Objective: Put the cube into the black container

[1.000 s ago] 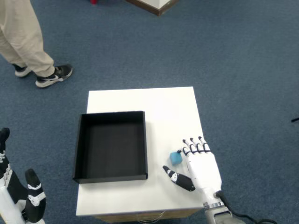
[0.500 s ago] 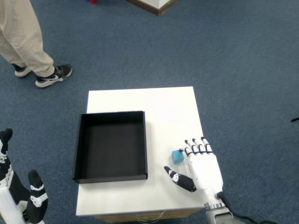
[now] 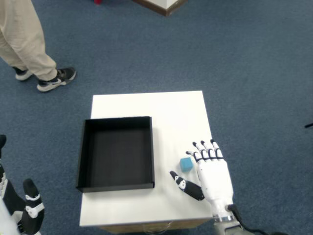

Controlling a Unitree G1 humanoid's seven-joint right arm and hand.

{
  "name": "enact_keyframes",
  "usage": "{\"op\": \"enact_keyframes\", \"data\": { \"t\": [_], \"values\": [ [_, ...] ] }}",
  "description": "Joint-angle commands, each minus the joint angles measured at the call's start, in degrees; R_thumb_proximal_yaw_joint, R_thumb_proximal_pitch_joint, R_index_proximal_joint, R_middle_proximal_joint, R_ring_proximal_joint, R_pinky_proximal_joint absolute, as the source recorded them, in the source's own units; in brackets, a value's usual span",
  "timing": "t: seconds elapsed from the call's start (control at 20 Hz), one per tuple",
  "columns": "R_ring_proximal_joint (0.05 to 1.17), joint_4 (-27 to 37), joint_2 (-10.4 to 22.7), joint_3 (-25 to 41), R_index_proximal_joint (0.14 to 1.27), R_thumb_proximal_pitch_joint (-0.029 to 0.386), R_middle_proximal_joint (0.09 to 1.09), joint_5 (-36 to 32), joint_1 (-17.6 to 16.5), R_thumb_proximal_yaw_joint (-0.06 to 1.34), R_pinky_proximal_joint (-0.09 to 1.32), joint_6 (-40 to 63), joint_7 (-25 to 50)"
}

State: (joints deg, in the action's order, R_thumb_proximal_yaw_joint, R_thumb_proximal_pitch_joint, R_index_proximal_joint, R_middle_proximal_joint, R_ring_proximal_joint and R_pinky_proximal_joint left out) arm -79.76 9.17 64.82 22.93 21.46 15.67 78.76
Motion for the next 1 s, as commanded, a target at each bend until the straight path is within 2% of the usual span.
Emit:
{"op": "enact_keyframes", "data": {
  "t": [0.05, 0.4, 0.85, 1.0],
  "values": [
    [0.27, -0.14, 0.61, -0.27, 0.57, -0.019, 0.31, -0.55, 1.80, 0.41, 0.13, 0.87, 4.38],
    [0.30, -1.03, 0.67, 0.43, 0.59, -0.018, 0.34, -0.30, 2.58, 0.41, 0.17, 0.08, 7.60],
    [0.29, -3.06, 1.25, -1.28, 0.60, -0.006, 0.33, -2.17, 3.59, 0.42, 0.18, 0.23, 1.98],
    [0.29, -3.25, 1.21, -1.62, 0.60, 0.013, 0.32, -2.50, 3.74, 0.42, 0.18, 0.07, 0.11]
  ]
}}
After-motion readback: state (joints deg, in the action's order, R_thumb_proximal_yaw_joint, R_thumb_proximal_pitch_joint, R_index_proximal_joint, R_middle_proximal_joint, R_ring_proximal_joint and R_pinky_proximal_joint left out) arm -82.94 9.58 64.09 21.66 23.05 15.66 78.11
